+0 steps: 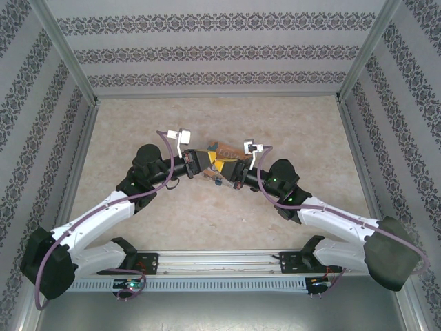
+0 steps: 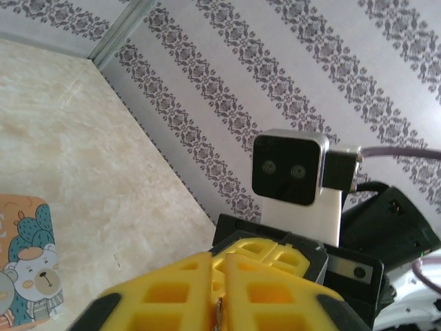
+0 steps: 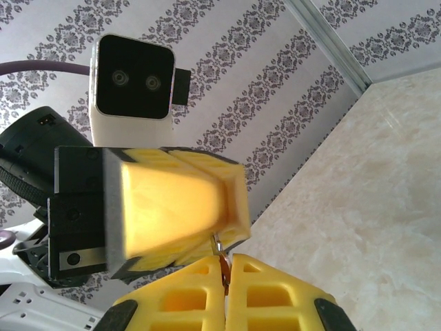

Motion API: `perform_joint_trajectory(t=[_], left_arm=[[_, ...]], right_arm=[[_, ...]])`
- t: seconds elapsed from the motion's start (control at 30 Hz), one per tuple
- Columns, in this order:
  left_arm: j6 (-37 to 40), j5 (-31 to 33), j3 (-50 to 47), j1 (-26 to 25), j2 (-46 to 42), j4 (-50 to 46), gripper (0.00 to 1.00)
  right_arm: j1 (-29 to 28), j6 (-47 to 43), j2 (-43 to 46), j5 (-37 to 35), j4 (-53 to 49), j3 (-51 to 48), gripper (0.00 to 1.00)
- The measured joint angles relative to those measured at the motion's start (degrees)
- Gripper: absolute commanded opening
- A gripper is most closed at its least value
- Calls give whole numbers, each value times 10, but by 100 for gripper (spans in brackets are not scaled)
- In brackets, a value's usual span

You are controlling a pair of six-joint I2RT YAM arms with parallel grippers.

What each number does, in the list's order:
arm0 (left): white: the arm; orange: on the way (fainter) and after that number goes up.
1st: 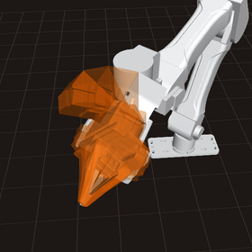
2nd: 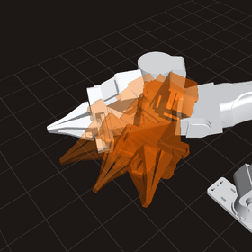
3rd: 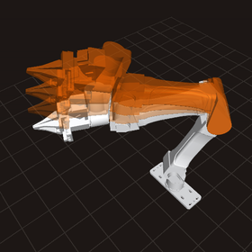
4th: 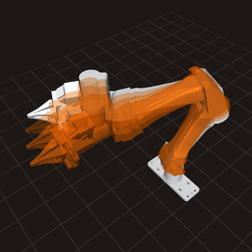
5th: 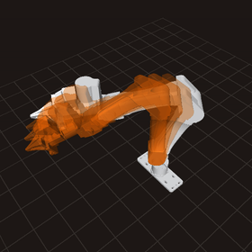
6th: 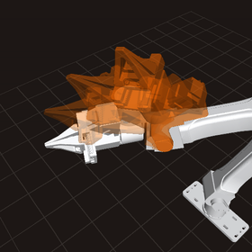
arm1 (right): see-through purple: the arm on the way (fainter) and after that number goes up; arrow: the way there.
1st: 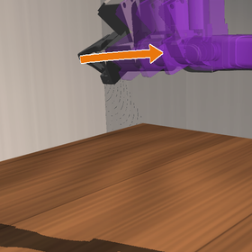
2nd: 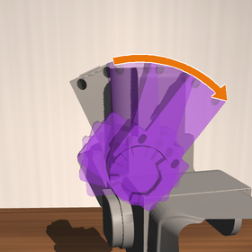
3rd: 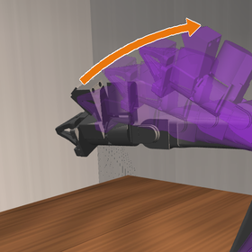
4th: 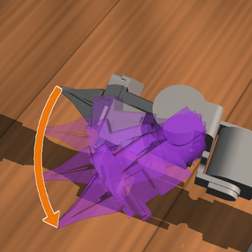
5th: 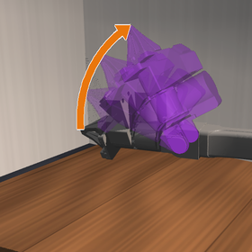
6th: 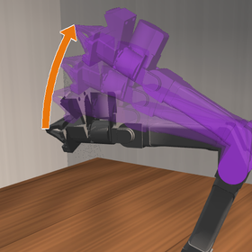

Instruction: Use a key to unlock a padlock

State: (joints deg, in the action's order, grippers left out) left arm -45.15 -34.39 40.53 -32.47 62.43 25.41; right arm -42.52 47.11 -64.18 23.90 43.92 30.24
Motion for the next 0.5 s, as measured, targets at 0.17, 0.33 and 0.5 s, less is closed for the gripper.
perform_joint_trajectory(t=[0.17,0.33,0.5], left_arm=[[17,21,0,0,-17,-24,51],[52,56,-9,3,-52,-87,64],[88,94,-51,4,-73,-147,66]], right_arm=[[13,-24,9,0,-31,-7,0],[42,-52,10,0,-87,-18,0],[75,-57,-7,2,-114,-39,0]])
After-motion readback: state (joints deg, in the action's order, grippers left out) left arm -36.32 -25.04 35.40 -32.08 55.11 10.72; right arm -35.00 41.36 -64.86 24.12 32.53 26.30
